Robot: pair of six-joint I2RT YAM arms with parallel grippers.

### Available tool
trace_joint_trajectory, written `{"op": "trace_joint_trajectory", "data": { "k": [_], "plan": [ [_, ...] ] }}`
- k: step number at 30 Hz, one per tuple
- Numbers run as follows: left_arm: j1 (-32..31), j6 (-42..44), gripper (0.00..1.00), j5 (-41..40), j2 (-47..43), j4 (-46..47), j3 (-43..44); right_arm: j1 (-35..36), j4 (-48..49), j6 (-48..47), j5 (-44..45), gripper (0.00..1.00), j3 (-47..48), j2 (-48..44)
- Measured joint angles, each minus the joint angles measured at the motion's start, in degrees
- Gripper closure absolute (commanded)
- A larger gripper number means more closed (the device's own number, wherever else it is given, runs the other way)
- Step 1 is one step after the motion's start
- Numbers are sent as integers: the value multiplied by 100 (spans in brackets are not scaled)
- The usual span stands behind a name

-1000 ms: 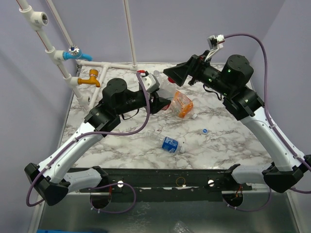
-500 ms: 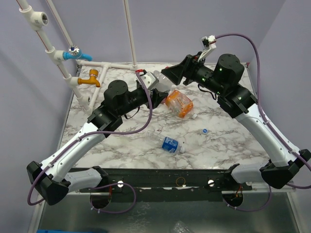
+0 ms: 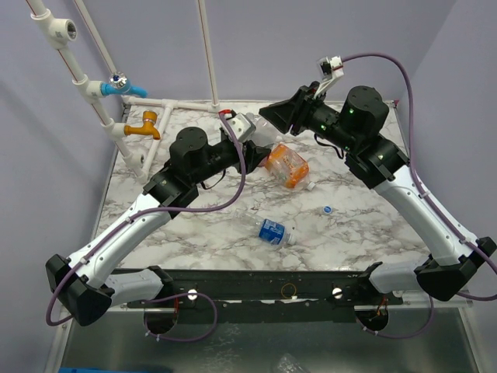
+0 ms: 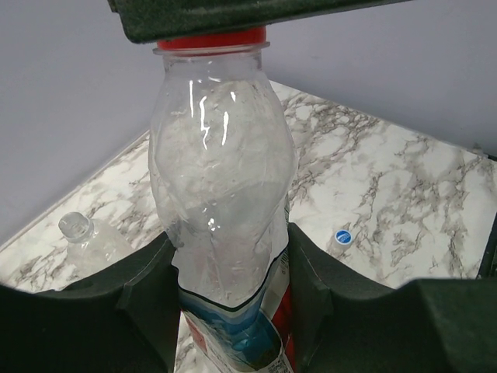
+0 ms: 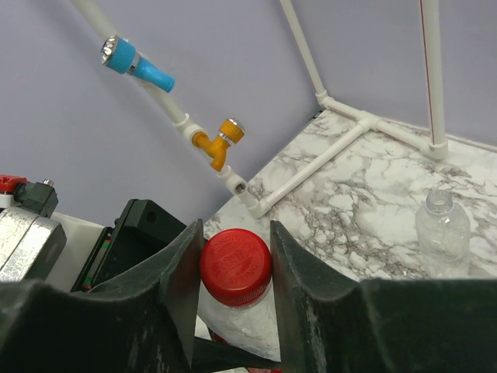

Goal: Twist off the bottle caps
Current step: Unscrew the bottle cap from the plastic bottle.

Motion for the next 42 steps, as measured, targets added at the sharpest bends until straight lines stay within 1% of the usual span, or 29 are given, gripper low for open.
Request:
{"op": "trace_joint_trajectory", "data": {
  "k": [4,6,10,13,15,17,18,19,23,26,28,29,31,32,33,34,36,39,42],
  "plan": [
    [0,-72,100,15,11,-11,0,9,31,-42,-31,84,0,17],
    [2,-98,99,24,26,-24,9,9,35,-39,-55,90,0,26],
    [15,-260,92,232,50,-59,85,-15,219,-72,-341,99,-87,-9],
    [61,-546,92,828,50,-138,186,-72,754,-118,-903,99,-428,-221],
    [72,-850,96,1451,50,-164,302,-94,1075,-151,-1338,100,-625,-422],
    [74,-1121,96,2063,50,-170,468,-103,1300,-170,-1821,99,-662,-551],
    [74,-1209,96,2271,50,-168,525,-105,1521,-170,-2280,99,-656,-588],
    [72,-1338,96,2632,48,-162,619,-101,1604,-160,-2461,99,-647,-625],
    [33,-1648,96,3744,13,-59,713,-96,1969,-13,-3908,99,-417,-529],
    [4,-1733,97,4240,-11,-103,713,-83,2369,286,-4750,99,-409,-448],
    [-20,-1757,100,4498,-13,-120,702,-79,2468,365,-5056,99,-409,-444],
    [-33,-1759,100,4583,-17,-138,695,-76,2452,350,-5136,99,-404,-450],
    [-37,-1718,100,4610,-39,-205,678,-66,2223,214,-5217,80,-334,-466],
    [-37,-1696,100,4607,-46,-219,671,-61,1998,70,-5202,57,-254,-468],
    [-35,-1659,100,4588,-72,-249,649,-61,1812,-46,-5132,36,-192,-468],
    [-35,-1591,100,4505,-103,-273,616,-61,1554,-188,-4979,27,-125,-476],
    [-33,-1384,100,4186,-199,-350,520,-22,1106,-415,-4435,13,-15,-509],
    [-26,-1012,100,3685,-323,-437,374,-9,592,-660,-3438,7,170,-546],
    [-24,-455,100,2922,-396,-490,225,-9,256,-732,-2658,2,306,-546]
  ]
}}
